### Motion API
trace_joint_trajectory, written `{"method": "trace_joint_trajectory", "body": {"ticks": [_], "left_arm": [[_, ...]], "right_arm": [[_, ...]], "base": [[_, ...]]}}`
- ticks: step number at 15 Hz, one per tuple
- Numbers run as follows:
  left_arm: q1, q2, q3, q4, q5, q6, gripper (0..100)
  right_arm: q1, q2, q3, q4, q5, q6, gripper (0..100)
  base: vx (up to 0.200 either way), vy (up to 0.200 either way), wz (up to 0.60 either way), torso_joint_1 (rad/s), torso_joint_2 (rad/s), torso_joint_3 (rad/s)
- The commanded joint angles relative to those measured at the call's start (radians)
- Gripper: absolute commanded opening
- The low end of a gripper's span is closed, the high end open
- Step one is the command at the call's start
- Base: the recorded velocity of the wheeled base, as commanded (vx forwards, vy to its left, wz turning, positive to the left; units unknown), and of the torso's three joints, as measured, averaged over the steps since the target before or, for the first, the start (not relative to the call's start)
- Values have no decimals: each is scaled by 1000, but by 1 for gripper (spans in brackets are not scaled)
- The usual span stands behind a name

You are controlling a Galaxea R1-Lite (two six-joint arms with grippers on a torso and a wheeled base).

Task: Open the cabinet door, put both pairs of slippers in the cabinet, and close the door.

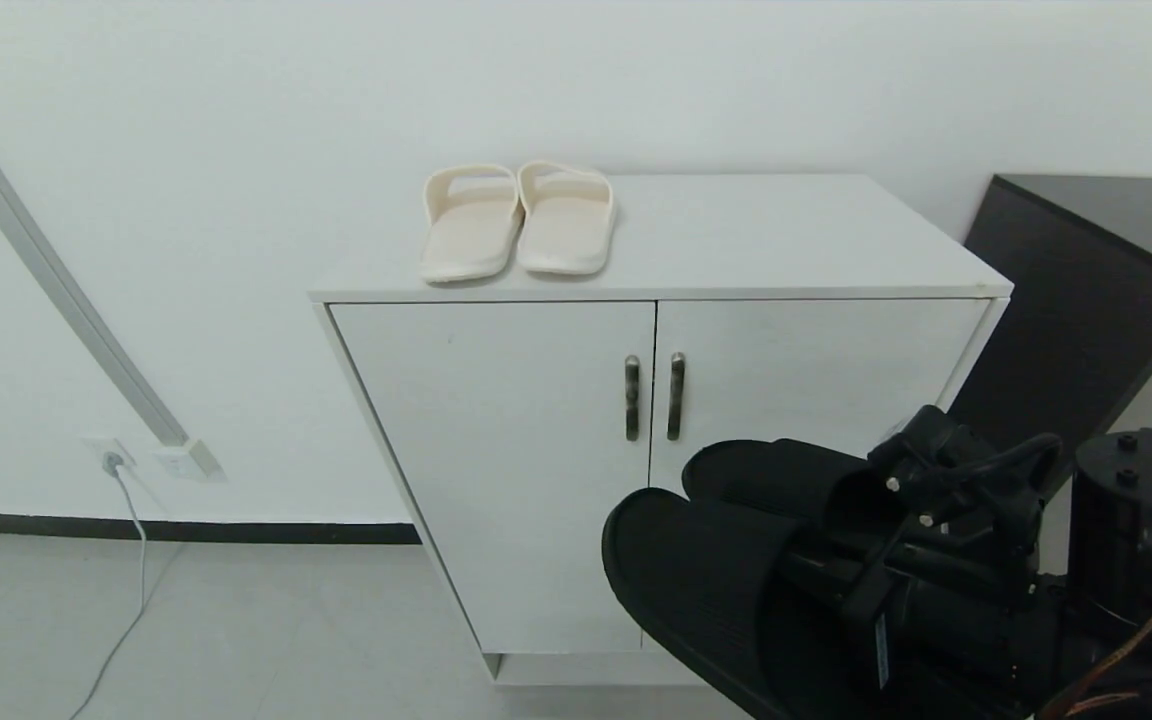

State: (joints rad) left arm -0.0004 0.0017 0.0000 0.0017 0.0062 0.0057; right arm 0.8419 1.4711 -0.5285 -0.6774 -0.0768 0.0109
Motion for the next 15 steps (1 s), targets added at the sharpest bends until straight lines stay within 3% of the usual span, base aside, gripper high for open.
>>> {"method": "trace_joint_trajectory", "body": {"ticks": [1, 9, 15], "left_arm": [[0, 1, 0, 0, 0, 0, 100], [0, 1, 0, 0, 0, 0, 100], [-1, 20, 0, 3, 0, 2, 100]], "right_arm": [[2, 5, 7, -1, 0, -5, 0], [8, 3, 21, -4, 2, -3, 0], [8, -2, 24, -10, 3, -3, 0]], "base": [[0, 0, 0, -173, 496, 325], [0, 0, 0, -127, 471, 341], [0, 0, 0, -45, 414, 368]]}}
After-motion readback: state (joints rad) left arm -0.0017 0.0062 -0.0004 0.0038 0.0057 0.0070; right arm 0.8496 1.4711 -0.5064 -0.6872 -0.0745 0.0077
